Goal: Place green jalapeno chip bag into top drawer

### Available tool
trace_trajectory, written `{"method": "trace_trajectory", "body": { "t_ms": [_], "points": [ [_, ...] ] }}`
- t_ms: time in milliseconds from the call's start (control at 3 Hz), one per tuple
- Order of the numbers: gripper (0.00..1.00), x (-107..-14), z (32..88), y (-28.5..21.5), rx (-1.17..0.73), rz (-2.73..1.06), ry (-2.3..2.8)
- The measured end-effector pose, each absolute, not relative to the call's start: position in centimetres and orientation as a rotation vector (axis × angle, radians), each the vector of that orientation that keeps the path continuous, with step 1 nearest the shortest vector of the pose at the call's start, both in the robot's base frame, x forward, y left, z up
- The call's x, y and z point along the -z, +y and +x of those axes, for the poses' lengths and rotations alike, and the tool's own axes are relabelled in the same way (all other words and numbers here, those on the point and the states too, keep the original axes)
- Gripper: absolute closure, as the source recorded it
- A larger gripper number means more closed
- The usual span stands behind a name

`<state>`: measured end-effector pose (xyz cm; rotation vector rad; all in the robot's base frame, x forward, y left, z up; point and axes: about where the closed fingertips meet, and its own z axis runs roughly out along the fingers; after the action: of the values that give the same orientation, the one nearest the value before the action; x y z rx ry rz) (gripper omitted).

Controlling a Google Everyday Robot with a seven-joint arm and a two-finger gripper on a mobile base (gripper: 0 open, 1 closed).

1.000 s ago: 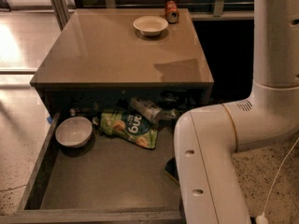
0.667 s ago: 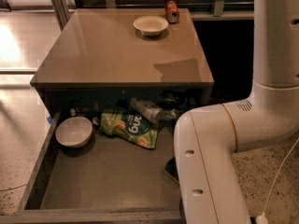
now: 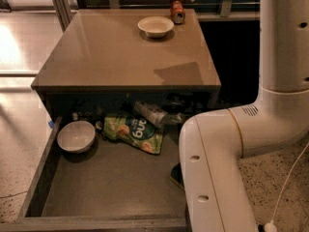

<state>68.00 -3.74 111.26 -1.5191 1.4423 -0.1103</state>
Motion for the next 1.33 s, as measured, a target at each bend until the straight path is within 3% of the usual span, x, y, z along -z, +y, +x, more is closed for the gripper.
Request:
{"method": "trace_trajectory", "body": {
  "t_ms": [1333],
  "points": [
    [1.0, -110.0, 61.0, -8.3, 0.066, -1.507, 1.504]
  ]
}}
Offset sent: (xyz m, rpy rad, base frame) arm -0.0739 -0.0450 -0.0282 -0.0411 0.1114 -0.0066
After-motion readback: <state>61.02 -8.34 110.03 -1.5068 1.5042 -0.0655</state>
